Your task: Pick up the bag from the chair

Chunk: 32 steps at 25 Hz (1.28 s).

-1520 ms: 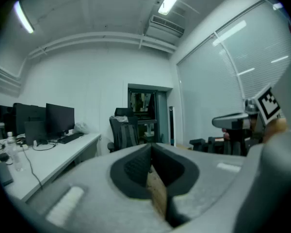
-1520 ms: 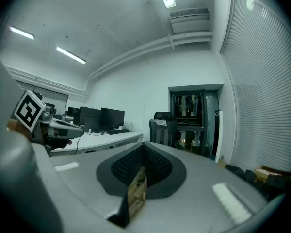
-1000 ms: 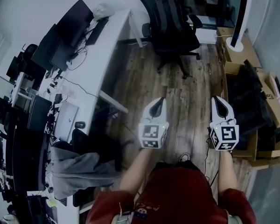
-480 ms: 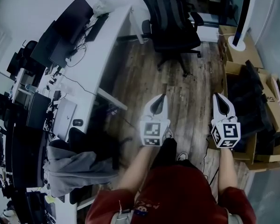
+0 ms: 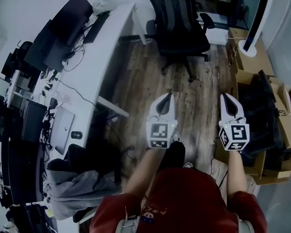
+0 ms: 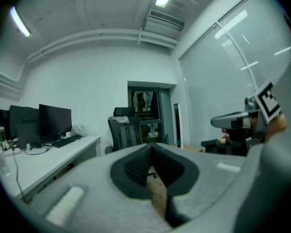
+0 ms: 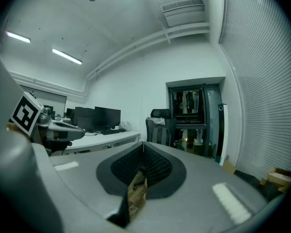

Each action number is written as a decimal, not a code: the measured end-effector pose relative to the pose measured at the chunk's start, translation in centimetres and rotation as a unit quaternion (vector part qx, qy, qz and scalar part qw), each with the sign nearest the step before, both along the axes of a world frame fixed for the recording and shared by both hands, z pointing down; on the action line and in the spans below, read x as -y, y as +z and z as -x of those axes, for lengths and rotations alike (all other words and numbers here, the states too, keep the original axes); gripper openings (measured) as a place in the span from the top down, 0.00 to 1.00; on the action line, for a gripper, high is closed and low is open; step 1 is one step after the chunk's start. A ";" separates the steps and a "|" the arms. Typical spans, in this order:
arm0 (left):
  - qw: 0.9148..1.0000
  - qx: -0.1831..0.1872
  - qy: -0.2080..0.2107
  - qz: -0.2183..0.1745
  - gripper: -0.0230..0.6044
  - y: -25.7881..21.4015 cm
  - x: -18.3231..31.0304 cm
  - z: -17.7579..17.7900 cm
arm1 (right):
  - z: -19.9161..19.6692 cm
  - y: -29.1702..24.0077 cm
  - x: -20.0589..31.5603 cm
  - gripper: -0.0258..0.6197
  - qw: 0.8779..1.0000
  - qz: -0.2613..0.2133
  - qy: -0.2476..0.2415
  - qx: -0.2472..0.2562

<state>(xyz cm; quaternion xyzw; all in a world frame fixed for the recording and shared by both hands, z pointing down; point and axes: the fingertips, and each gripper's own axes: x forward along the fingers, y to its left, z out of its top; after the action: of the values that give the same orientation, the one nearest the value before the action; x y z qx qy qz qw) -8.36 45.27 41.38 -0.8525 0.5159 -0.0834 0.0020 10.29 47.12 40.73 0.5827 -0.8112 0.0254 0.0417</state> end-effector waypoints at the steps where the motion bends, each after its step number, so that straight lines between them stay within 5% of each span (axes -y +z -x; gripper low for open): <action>1: 1.000 -0.001 -0.002 0.000 0.96 0.0 1.2 0.3 | 0.3 0.1 1.2 0.96 1.000 0.000 -0.001 -0.002; 16: 0.999 -0.007 -0.001 0.032 0.96 1.8 19.4 5.3 | 5.7 1.5 19.8 0.96 0.999 0.036 -0.003 -0.018; 32: 0.999 0.001 0.015 0.030 0.96 0.8 32.9 6.5 | 6.3 0.2 32.7 0.96 0.999 0.027 0.020 -0.017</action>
<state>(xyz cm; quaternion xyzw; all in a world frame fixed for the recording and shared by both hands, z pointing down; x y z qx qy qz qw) -14.83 12.37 42.20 -0.8598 0.5004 -0.0998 -0.0214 4.02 14.46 40.92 0.5981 -0.7973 0.0385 0.0710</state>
